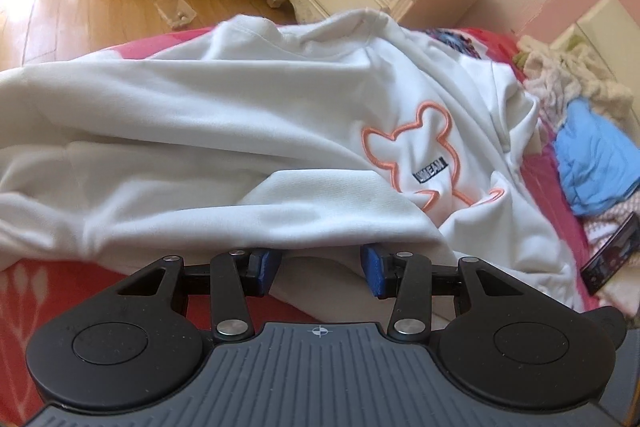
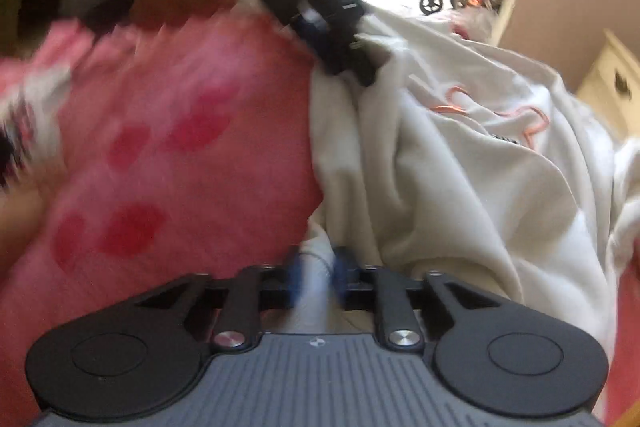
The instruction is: Fold clothes
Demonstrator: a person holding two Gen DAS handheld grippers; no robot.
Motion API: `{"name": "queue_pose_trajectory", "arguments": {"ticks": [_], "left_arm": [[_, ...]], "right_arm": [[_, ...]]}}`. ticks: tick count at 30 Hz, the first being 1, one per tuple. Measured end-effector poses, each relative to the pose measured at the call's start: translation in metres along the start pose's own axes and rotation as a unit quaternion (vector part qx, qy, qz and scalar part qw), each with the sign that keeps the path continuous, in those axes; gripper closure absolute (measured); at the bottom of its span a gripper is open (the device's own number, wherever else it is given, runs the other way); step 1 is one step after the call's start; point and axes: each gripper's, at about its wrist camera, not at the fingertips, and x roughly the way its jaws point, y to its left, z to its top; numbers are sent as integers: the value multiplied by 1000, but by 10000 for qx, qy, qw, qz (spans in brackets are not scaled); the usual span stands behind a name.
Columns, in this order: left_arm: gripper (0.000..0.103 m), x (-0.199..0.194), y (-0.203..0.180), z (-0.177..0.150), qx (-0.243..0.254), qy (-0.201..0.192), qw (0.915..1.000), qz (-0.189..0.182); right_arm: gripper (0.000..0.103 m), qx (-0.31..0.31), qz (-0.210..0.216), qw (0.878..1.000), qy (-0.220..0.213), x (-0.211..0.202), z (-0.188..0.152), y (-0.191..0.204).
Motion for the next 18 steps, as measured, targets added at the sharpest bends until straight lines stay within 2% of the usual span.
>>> {"name": "queue_pose_trajectory", "arguments": {"ticks": [2, 4, 8, 11, 12, 18], "left_arm": [[60, -15, 5, -2, -169, -131, 9998, 28], [59, -35, 11, -5, -349, -300, 9989, 81], [55, -80, 25, -12, -512, -354, 9975, 330], [48, -103, 34, -20, -552, -281, 9967, 520], [48, -106, 37, -24, -596, -235, 9963, 566], [48, -98, 55, -51, -929, 43, 9924, 808]], "right_arm": [[90, 677, 714, 9948, -266, -18, 4, -16], [90, 1177, 1462, 9800, -658, -35, 6, -28], [90, 1833, 2990, 9298, -1117, -48, 1, -41], [90, 1888, 4088, 8846, -1212, -47, -2, -33], [90, 1840, 4281, 8773, -1152, -44, -4, -28], [89, 1131, 3903, 9137, -85, -6, -17, 12]]}}
